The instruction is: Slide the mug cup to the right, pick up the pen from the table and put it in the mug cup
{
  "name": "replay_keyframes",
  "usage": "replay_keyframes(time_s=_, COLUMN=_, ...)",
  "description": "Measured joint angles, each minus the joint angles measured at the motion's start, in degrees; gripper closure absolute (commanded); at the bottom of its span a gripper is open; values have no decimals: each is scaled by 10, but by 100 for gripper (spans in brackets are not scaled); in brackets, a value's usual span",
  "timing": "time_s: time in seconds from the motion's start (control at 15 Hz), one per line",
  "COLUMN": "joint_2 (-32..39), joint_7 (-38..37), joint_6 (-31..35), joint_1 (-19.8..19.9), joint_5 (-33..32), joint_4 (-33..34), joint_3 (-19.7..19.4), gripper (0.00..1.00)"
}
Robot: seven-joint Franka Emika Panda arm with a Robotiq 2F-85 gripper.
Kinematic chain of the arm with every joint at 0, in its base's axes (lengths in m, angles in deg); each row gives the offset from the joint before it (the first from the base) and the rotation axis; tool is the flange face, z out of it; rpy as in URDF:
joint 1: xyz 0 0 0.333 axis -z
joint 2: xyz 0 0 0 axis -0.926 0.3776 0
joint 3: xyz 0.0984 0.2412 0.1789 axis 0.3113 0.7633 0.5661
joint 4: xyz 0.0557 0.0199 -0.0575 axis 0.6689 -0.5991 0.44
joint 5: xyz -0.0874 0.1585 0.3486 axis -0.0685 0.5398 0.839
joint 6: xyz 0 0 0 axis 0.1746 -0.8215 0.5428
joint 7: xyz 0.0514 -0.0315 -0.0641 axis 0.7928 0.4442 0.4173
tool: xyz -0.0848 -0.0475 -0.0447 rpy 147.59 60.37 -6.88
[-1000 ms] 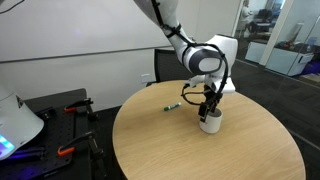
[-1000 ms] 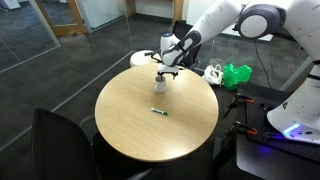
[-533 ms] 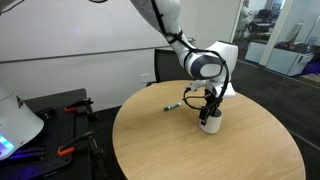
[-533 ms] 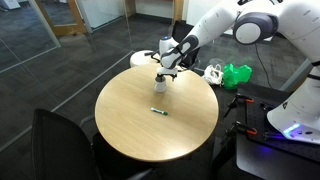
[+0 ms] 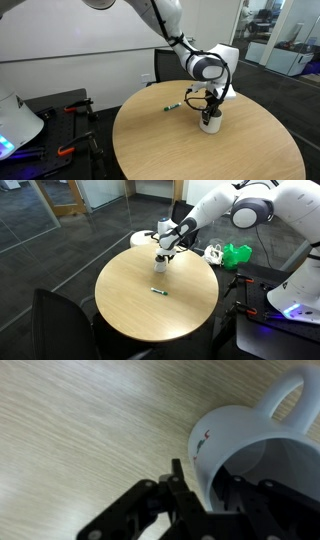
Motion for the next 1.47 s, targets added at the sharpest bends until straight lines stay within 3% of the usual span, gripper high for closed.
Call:
replay_keyframes(time_s=0.13, joint_2=5, joint_7=0, joint_6=-4, joint_1=1, joint_5=0, joint_4=8, joint_3=0, gripper=100)
replay_keyframes(time_s=1.47, joint_2=9, joint_7=-1, joint_6=-16, joint_1=9, joint_5=9, joint_4=17, joint_3=0, gripper=98)
